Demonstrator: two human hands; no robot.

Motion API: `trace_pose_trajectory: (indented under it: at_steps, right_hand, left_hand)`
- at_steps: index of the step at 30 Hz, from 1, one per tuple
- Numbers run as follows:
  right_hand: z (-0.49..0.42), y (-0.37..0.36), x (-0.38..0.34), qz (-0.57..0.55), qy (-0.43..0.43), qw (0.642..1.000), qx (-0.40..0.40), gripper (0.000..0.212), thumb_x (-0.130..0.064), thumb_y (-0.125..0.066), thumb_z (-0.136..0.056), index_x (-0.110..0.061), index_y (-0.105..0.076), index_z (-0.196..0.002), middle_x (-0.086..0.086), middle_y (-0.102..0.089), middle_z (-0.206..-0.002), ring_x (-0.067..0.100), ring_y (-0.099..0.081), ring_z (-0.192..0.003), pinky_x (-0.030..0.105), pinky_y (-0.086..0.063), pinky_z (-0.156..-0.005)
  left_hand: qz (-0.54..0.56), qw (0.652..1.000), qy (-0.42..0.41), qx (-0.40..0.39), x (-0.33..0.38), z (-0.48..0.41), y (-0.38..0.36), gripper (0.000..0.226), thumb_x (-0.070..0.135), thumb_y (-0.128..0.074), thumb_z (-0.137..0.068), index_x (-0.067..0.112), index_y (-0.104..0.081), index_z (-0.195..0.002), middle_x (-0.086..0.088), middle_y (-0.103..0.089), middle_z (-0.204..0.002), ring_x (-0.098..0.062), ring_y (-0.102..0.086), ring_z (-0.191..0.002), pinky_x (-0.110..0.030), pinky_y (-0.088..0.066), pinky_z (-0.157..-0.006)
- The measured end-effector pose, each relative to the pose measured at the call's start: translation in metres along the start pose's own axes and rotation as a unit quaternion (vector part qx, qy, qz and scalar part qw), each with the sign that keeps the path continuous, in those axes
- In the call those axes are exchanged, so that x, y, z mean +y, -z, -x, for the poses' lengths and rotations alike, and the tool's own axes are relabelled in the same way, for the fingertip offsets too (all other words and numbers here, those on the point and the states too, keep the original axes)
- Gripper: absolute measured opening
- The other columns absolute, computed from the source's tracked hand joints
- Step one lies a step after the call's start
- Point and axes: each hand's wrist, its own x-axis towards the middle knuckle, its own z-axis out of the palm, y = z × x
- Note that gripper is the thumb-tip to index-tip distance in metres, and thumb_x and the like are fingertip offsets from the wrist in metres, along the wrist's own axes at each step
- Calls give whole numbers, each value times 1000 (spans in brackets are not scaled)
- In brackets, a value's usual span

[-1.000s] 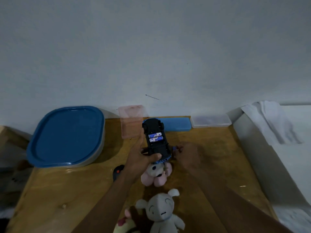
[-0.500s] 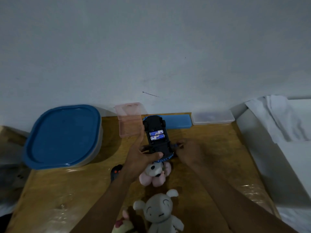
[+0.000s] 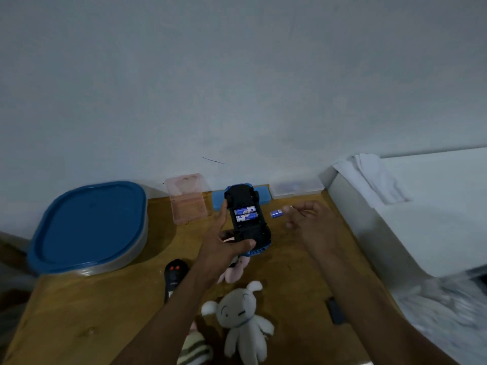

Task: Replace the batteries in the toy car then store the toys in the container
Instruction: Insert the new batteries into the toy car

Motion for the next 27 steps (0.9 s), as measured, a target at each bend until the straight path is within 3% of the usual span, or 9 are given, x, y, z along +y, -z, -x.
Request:
trace_pose_trajectory:
  at_steps: [4,6,10,16,19,24,27]
  right_hand:
    - [12,6,0,-18,14,1000,-6,19,-22,-76,-80,-10,-65,-89,6,-74,-85,11,-72,-67,16,-51,-55]
    - [14,5,-1,1,26,999,-20,16,-21,-75,-82,-10,-65,-87,4,-74,-83,7,-71,-67,12,-50,-53]
    - [10,-4,-1,57,68,995,-35,14,-21,-76,-80,-10,-67,-86,3,-73,-85,12,-70,-76,25,-58,-65]
    - [7,0,-6,140,106,982,-67,15,-27,-74,-81,-13,-69,-82,-8,-67,-76,4,-63,-68,7,-43,-49]
    - [5,3,-6,149,105,980,-83,16,-29,-73,-82,-13,-71,-84,-5,-68,-77,2,-62,-67,7,-43,-48]
    - [0,2,-5,135,87,981,-109,18,-30,-74,-82,-13,-69,-82,-4,-69,-81,4,-62,-68,7,-41,-45]
    - [-5,1,-7,94,39,988,-119,24,-25,-78,-78,-10,-64,-90,-1,-67,-86,8,-63,-73,12,-42,-51]
  left_hand:
    - [0,1000,-16,-10,2,10,-10,106,3,-80,-75,49,-16,-147,-5,-69,-116,-15,-67,-106,-33,-57,-83]
    - [2,1000,-20,-2,5,13,-13,107,2,-80,-75,48,-17,-147,-6,-69,-116,-18,-67,-107,-39,-57,-88]
    - [12,999,-36,17,13,16,-22,105,-2,-78,-75,52,-19,-141,-5,-70,-111,-16,-68,-103,-31,-58,-83]
    - [23,999,-41,24,21,16,-40,105,-4,-78,-74,47,-23,-148,-10,-68,-119,-21,-67,-107,-37,-59,-82]
    - [15,999,-34,37,23,16,-48,105,-5,-78,-75,43,-21,-150,-9,-68,-117,-22,-67,-106,-32,-59,-79]
    - [-24,998,-40,42,28,13,-48,106,-4,-78,-74,43,-21,-150,-9,-70,-116,-23,-67,-107,-44,-57,-89]
    - [-49,997,-46,37,33,12,-46,107,-4,-78,-75,45,-19,-150,-7,-70,-118,-22,-66,-108,-44,-57,-90]
